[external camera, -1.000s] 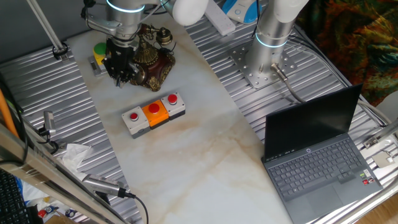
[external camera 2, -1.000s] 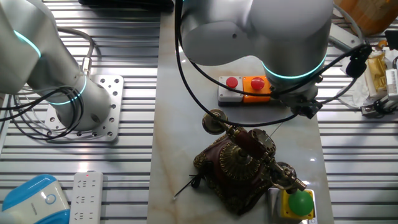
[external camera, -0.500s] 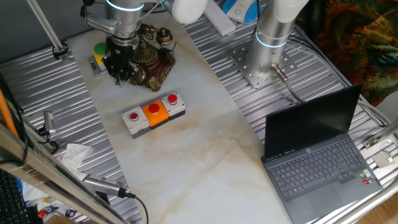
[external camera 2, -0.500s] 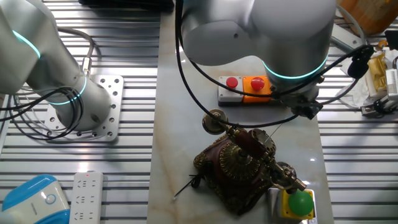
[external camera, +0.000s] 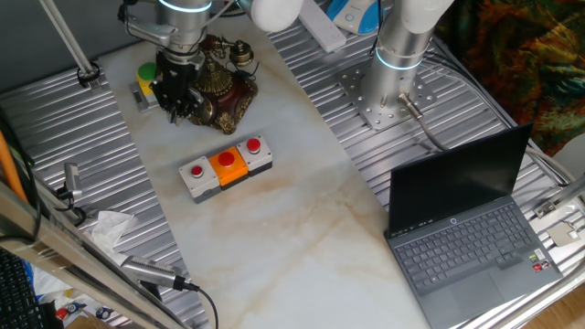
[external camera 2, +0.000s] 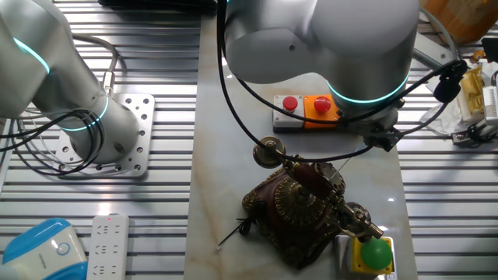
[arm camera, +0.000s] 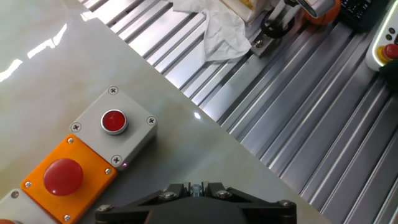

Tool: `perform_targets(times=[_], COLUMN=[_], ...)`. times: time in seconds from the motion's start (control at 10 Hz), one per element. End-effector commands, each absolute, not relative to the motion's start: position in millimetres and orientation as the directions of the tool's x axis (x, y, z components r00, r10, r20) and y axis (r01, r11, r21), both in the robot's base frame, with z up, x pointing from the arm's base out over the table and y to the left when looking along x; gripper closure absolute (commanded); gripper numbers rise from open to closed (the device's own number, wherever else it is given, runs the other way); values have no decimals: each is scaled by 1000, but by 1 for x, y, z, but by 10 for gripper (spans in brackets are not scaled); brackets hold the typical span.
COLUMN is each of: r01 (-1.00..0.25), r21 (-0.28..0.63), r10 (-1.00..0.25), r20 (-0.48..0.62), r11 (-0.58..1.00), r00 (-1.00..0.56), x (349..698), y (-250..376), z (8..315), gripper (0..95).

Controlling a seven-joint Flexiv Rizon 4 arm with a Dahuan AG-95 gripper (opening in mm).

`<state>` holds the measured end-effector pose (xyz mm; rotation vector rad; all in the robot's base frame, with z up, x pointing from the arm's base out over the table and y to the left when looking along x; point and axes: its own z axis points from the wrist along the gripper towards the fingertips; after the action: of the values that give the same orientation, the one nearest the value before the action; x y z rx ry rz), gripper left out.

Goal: Dial a number on an old rotary phone

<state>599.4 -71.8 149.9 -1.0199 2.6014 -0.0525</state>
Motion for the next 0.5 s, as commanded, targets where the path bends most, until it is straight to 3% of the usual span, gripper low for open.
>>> perform_targets(times=[0.1,0.5], r01=[-643,-625], r21=[-157,-160], r10=[-656,-637], r20=[-312,-342], r11=[749,764], r00=[-688,-691], x=[600,600], y=[-71,-71], z=[150,150], gripper=[950,950])
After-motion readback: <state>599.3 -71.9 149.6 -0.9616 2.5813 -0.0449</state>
